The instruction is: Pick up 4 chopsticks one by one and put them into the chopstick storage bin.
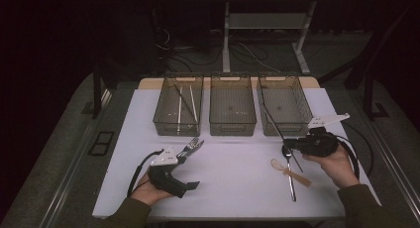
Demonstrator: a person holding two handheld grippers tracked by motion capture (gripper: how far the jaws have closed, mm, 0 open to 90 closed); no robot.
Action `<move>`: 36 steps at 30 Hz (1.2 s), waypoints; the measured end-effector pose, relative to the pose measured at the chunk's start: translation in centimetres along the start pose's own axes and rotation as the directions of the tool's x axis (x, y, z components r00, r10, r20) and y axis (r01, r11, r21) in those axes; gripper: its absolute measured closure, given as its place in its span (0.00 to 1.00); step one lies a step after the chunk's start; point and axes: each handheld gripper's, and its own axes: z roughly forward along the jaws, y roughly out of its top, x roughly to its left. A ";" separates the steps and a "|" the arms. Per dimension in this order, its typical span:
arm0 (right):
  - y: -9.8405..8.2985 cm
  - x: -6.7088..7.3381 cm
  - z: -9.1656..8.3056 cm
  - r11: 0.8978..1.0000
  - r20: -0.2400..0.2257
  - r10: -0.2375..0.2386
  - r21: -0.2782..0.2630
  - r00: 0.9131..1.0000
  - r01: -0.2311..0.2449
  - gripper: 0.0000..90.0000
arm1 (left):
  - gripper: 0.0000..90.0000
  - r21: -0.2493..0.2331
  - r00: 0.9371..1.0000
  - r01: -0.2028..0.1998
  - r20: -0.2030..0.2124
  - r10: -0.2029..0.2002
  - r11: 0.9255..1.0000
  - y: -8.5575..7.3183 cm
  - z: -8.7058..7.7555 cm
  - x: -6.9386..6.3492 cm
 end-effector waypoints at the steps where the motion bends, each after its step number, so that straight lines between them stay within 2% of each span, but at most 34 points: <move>1: 0.1 0.0 0.1 1.000 -0.001 0.003 -0.010 1.000 -0.003 0.95 | 0.00 0.000 1.000 0.001 0.000 -0.001 1.000 0.0 0.0 0.0; 7: 0.7 0.1 0.5 0.997 -0.018 0.028 -0.071 0.999 -0.029 0.95 | 0.00 0.001 1.000 0.001 0.000 -0.001 1.000 0.0 0.0 0.0; 14: 1.7 0.7 1.2 0.992 -0.025 0.021 -0.124 0.999 -0.024 0.95 | 0.00 0.000 1.000 0.001 0.000 -0.001 1.000 0.0 0.0 0.0; 36: 5.1 3.3 5.0 0.979 -0.076 -0.004 -0.205 0.997 -0.011 0.95 | 0.00 -0.006 1.000 -0.002 0.001 0.002 1.000 0.0 -0.1 0.0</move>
